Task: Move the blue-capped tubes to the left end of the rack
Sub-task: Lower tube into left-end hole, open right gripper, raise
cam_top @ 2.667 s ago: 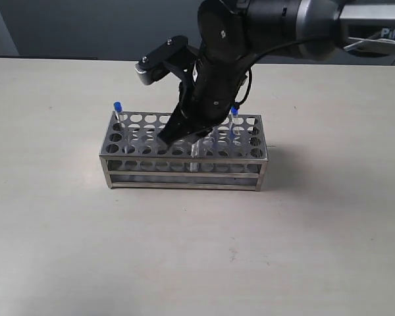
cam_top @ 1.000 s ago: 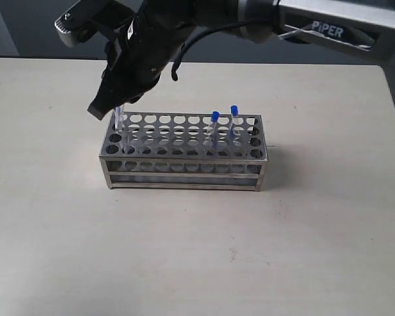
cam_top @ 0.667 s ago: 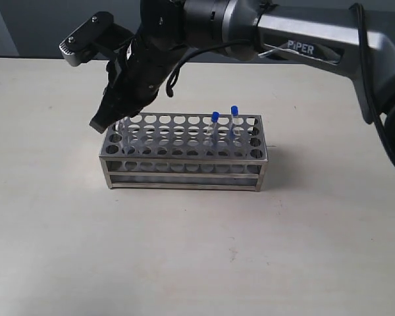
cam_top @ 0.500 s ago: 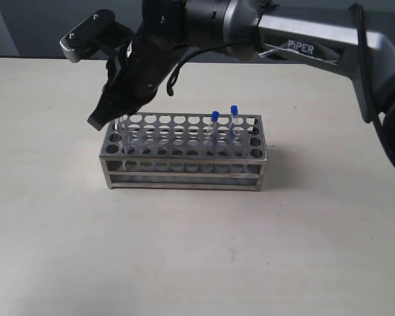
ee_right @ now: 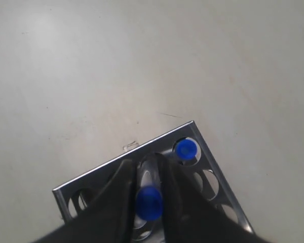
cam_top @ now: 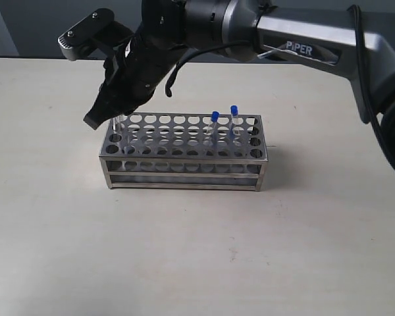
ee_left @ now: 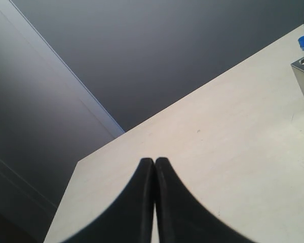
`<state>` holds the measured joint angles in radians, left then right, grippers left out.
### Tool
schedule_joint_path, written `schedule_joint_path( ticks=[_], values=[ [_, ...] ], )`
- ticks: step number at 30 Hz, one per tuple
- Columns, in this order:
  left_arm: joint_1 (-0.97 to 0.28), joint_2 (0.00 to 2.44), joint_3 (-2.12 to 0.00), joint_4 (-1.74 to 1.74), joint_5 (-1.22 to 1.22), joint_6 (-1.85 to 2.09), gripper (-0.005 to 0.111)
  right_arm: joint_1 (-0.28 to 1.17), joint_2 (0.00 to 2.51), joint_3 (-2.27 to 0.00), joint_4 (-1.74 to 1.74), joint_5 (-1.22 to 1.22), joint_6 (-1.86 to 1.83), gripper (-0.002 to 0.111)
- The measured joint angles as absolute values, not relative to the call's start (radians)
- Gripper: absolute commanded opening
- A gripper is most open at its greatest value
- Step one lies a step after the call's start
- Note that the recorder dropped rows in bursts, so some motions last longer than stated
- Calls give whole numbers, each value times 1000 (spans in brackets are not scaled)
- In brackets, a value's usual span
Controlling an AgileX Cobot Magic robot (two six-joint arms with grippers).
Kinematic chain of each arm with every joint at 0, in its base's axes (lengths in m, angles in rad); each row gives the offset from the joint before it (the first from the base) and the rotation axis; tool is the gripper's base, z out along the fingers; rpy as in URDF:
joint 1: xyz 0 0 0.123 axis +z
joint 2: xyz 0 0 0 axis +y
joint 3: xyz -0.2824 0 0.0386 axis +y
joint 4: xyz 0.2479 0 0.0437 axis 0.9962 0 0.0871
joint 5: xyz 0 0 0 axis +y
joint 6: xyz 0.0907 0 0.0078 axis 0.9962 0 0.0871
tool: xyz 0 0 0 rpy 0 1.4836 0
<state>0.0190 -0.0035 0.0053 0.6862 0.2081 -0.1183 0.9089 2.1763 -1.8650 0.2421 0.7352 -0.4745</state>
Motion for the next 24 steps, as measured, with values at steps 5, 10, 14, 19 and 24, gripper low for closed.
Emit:
schedule_joint_path(
  ticks=[5,10,14,19,24],
  values=[
    [19,-3,5,686,208,-118,1,909,2176,-1871,213,754,-439,0],
    [19,-3,5,686,208,-118,1,909,2182,-1891,190,769,-402,0],
    [19,-3,5,686,208,-118,1,909,2184,-1896,187,769,-393,0],
    [19,-3,5,686,208,-118,1,909,2188,-1896,183,735,-370,0],
    [19,-3,5,686,208,-118,1,909,2191,-1896,175,722,-342,0]
  ],
)
